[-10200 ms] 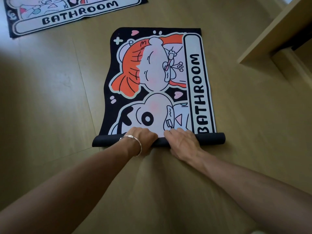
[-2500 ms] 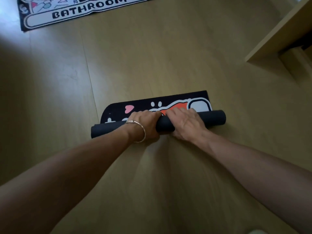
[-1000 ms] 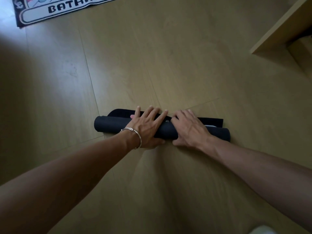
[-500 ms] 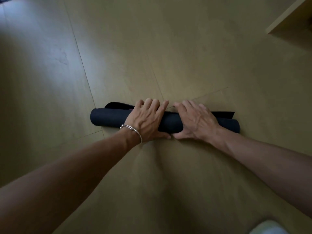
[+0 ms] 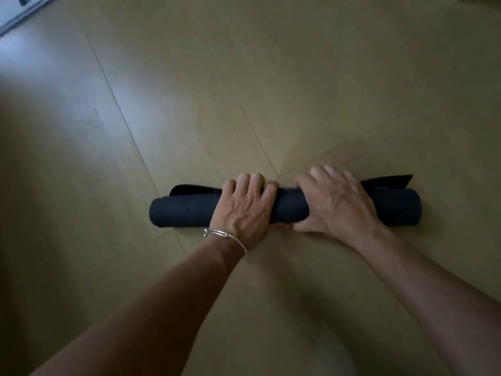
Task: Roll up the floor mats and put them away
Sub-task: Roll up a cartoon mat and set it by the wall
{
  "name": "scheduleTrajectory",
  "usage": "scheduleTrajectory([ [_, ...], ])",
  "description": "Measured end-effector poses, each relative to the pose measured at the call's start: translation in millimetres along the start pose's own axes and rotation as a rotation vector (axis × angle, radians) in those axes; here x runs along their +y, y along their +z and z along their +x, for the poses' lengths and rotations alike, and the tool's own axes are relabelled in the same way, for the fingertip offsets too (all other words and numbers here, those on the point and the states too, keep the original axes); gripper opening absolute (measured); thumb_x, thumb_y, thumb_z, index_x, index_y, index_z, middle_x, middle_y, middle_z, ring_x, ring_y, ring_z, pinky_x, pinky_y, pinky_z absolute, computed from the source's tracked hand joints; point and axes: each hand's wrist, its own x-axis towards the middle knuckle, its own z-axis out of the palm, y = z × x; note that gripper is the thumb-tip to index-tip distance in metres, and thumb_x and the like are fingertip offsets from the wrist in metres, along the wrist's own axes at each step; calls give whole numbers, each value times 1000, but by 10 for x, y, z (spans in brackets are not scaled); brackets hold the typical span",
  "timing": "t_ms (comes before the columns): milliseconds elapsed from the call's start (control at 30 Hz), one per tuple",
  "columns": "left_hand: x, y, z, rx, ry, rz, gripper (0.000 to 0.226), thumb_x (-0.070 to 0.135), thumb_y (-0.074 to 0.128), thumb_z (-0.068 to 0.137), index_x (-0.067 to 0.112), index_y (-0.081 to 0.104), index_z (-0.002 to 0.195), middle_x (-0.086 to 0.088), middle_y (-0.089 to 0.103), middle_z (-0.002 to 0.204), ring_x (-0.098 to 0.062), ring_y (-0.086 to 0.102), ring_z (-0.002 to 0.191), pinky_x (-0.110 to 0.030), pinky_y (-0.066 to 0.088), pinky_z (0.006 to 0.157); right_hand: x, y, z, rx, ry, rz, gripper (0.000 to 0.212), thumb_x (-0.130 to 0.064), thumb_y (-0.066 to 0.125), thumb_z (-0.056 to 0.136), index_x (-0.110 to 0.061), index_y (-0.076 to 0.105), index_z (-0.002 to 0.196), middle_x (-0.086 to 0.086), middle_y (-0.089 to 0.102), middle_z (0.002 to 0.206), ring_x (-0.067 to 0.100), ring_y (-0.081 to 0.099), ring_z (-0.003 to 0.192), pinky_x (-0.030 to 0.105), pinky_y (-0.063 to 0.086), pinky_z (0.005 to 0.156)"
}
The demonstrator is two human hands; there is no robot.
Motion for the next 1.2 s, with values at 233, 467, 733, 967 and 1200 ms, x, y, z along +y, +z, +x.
scheduleTrajectory([
  [233,66,-485,73,-339,21,146,45,32,52,92,16,32,128,-9,37,119,-24,40,106,-33,34,73,-138,-80,-133,-130,170,232,48,-47,68,76,-20,48,110,2,44,102,25,45,108,37,33,83],
  [467,155,-1679,-525,-513,251,150,49,39,53,92,16,33,130,-8,38,124,-24,42,112,-36,42,86,-406,-848,-1041,-225,145,371,34,-37,65,77,-22,46,100,0,36,93,25,47,106,31,31,75],
  [733,-294,-4254,545,-243,157,125,52,44,63,85,19,41,126,-6,44,119,-25,45,111,-38,42,83,299,-3592,-896,18,184,214,36,-44,70,72,-21,54,95,3,48,96,21,48,84,31,37,65],
  [967,-649,-7319,472,-112,126,119,46,50,63,79,27,45,114,0,55,111,-24,58,103,-31,40,73,221,-6725,-1593,260,79,-64,34,-48,65,71,-24,51,90,-1,39,92,18,41,86,31,36,67],
  [1200,-737,-11028,-186,153,154,263,43,48,67,76,33,53,114,4,52,96,-21,55,91,-29,43,75,-264,-10093,-3026,597,137,-306,31,-46,62,69,-20,55,84,-3,47,87,19,52,78,29,43,59],
])
